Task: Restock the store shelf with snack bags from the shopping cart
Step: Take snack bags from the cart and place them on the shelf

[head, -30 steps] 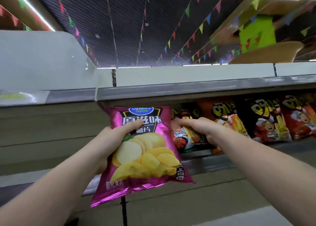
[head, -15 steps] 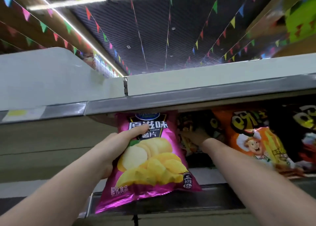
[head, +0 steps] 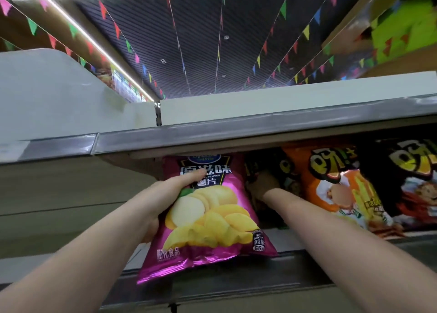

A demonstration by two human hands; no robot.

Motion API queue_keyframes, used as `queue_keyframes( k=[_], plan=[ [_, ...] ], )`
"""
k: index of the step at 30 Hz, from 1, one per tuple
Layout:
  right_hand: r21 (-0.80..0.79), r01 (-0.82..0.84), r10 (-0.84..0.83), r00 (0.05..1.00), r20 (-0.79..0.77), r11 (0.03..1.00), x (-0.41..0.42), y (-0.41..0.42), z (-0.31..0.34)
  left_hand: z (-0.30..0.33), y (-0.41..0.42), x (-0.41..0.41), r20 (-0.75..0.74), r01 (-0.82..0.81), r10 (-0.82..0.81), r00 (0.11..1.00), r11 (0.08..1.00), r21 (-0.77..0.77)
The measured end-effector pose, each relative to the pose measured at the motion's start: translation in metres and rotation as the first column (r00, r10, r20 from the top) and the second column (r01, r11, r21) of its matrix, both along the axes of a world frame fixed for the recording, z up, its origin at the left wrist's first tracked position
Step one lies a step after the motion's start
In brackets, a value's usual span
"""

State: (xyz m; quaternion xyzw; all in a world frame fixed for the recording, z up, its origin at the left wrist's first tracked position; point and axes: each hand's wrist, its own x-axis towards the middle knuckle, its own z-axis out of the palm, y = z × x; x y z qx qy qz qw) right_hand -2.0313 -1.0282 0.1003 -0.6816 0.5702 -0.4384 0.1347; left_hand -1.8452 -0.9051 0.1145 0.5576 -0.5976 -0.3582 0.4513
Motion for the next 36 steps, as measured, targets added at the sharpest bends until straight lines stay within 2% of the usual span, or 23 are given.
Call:
queue_keyframes(
  k=[1, 2, 4, 6, 8, 10, 13, 16, 19, 21, 25, 28, 31, 33, 36],
  plan=[
    [-0.024, 0.021, -0.021, 1.000, 0.004, 0.999, -0.001, 0.006, 0.002, 0.003, -0.010, -0.005, -0.078, -0.025, 0.027, 0.997, 0.999, 0.027],
    [-0.062, 0.002, 0.002, 0.998, 0.059, 0.998, -0.005, 0.009, 0.004, -0.001, -0.010, -0.008, -0.088, -0.001, 0.004, 0.996, 0.999, 0.036],
    [-0.079, -0.111, 0.129, 0.954, 0.269, 0.991, -0.015, 0.016, 0.003, -0.001, -0.019, -0.018, -0.111, 0.024, -0.022, 0.994, 0.999, 0.024],
    [-0.067, -0.216, 0.222, 0.856, 0.466, 0.974, -0.025, 0.027, -0.001, 0.005, -0.030, -0.033, -0.150, 0.030, -0.027, 0.988, 0.999, 0.022],
    [-0.081, -0.168, 0.186, 0.837, 0.515, 0.982, -0.035, 0.034, -0.006, 0.008, -0.044, -0.044, -0.196, 0.020, -0.012, 0.980, 0.999, 0.042],
    [-0.125, -0.064, 0.112, 0.897, 0.427, 0.990, -0.039, 0.051, -0.010, 0.007, -0.051, -0.052, -0.218, 0.044, -0.038, 0.975, 0.999, 0.025],
    [-0.216, -0.082, 0.129, 0.969, 0.211, 0.973, -0.040, 0.076, -0.021, 0.002, -0.073, -0.061, -0.244, 0.010, -0.027, 0.969, 0.997, -0.073],
    [-0.154, -0.075, 0.070, 0.997, -0.036, 0.985, -0.033, 0.086, -0.030, -0.007, -0.092, -0.069, -0.251, -0.082, 0.024, 0.968, 0.971, -0.224],
    [-0.083, -0.004, -0.009, 0.987, -0.160, 0.997, -0.027, 0.084, -0.034, -0.015, -0.105, -0.073, -0.239, -0.093, 0.019, 0.971, 0.949, -0.302],
    [-0.081, 0.027, -0.042, 0.980, -0.193, 0.996, -0.025, 0.080, -0.037, -0.020, -0.112, -0.074, -0.216, -0.064, -0.004, 0.976, 0.949, -0.309],
    [-0.045, 0.040, -0.049, 0.978, -0.202, 0.998, -0.026, 0.073, -0.035, -0.025, -0.120, -0.073, -0.079, -0.012, -0.013, 0.997, 0.953, -0.303],
    [-0.045, 0.036, -0.043, 0.987, -0.152, 0.998, -0.028, 0.072, -0.035, -0.023, -0.125, -0.075, -0.029, -0.171, 0.169, 0.985, 0.951, -0.259],
    [-0.055, 0.013, -0.018, 0.995, -0.094, 0.998, -0.029, 0.073, -0.038, -0.021, -0.118, -0.081, 0.033, -0.336, 0.361, 0.932, 0.895, -0.295],
    [-0.051, 0.015, -0.019, 0.998, -0.066, 0.999, -0.029, 0.074, -0.039, -0.020, -0.109, -0.083, 0.000, -0.330, 0.348, 0.938, 0.891, -0.311],
    [-0.083, 0.059, -0.062, 0.998, -0.032, 0.995, -0.031, 0.077, -0.038, -0.023, -0.090, -0.078, -0.137, -0.276, 0.249, 0.959, 0.930, -0.243]
  ],
)
